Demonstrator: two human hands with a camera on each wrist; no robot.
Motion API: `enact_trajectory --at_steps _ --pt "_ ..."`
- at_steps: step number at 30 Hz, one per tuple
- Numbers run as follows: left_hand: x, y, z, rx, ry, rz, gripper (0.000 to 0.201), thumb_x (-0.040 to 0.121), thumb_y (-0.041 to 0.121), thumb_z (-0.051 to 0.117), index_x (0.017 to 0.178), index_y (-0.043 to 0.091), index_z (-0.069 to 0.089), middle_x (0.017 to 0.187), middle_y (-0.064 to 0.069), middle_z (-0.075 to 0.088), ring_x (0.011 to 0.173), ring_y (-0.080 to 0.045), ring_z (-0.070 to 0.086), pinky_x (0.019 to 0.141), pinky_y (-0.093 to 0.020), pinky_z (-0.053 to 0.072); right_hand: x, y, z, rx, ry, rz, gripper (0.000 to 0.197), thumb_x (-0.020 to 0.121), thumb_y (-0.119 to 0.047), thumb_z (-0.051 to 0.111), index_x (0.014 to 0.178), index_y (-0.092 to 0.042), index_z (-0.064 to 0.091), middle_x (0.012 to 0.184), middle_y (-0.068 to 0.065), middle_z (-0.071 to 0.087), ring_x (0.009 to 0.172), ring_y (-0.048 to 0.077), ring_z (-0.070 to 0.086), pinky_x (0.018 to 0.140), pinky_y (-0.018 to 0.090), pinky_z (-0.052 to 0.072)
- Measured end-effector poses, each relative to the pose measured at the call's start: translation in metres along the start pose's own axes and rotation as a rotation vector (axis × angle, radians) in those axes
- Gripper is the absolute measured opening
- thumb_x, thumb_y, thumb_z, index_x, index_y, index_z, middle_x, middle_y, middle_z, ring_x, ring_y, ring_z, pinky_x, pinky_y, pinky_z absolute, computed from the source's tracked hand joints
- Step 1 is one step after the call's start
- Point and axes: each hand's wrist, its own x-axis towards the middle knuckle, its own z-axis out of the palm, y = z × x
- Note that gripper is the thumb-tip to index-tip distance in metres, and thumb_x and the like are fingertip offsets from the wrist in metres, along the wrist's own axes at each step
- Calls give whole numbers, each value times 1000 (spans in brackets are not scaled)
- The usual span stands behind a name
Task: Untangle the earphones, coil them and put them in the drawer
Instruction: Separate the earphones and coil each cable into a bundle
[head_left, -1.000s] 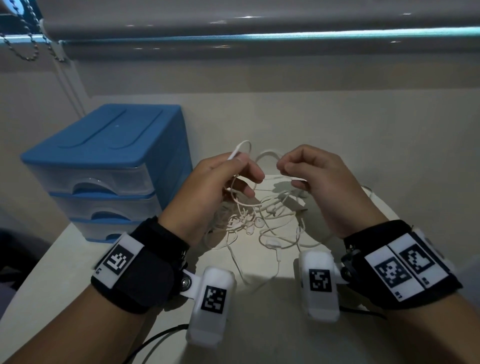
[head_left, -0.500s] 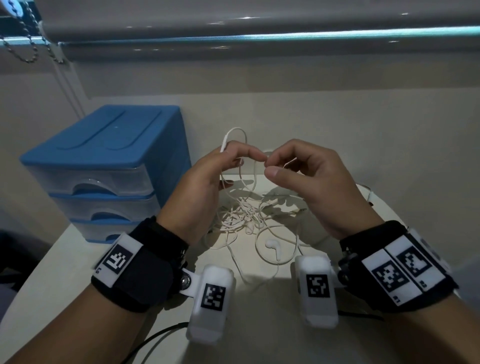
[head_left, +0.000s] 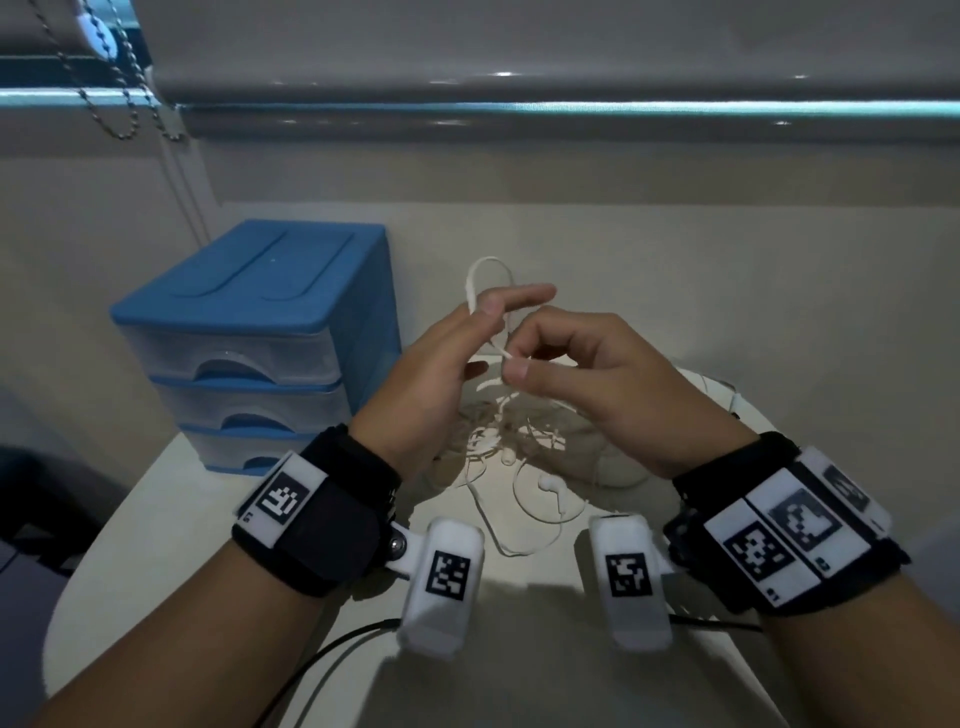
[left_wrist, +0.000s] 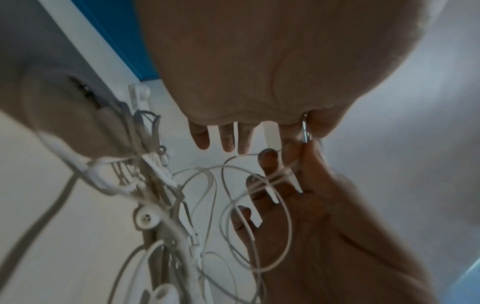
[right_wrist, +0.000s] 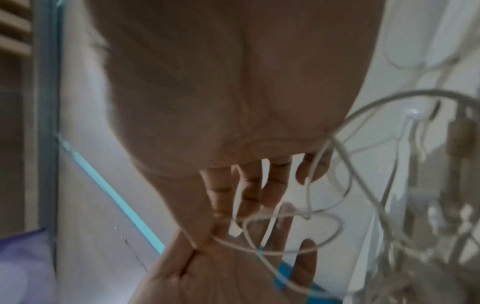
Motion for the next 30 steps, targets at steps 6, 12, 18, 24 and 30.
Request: enact_trajectory --at_steps 6,12,18,24,30 --pt "3 18 -1 49 199 12 43 109 33 37 98 26 78 117 12 72 119 -16 61 107 -47 48 -7 -24 -22 115 15 84 17 91 -21 55 78 -12 63 93 -8 71 91 8 58 85 33 37" --pt "3 60 -13 180 260 133 45 110 35 37 83 32 73 113 -2 67 97 -15 58 87 -34 47 -20 -49 -43 95 29 102 23 92 -28 48 73 -20 56 86 2 67 84 12 54 82 40 33" --pt "4 121 -26 139 276 248 41 110 30 37 89 20 70 91 1 67 84 -12 60 77 -29 45 -36 -66 -57 1 -33 169 24 98 -34 49 82 -18 58 91 4 71 93 15 60 88 43 35" --pt "11 193 -29 74 194 323 39 110 21 36 87 13 66 83 -4 70 75 -19 68 75 -31 55 -37 -82 -52 76 -3 196 19 105 -21 48 101 -18 66 103 6 76 96 17 70 88 42 38" --pt "8 219 -17 286 -4 244 38 111 24 37 97 2 65 74 -6 60 62 -18 57 63 -26 50 -12 -117 -50 14 344 40 21 100 -22 62 120 -26 65 103 5 69 77 11 67 72 24 48"
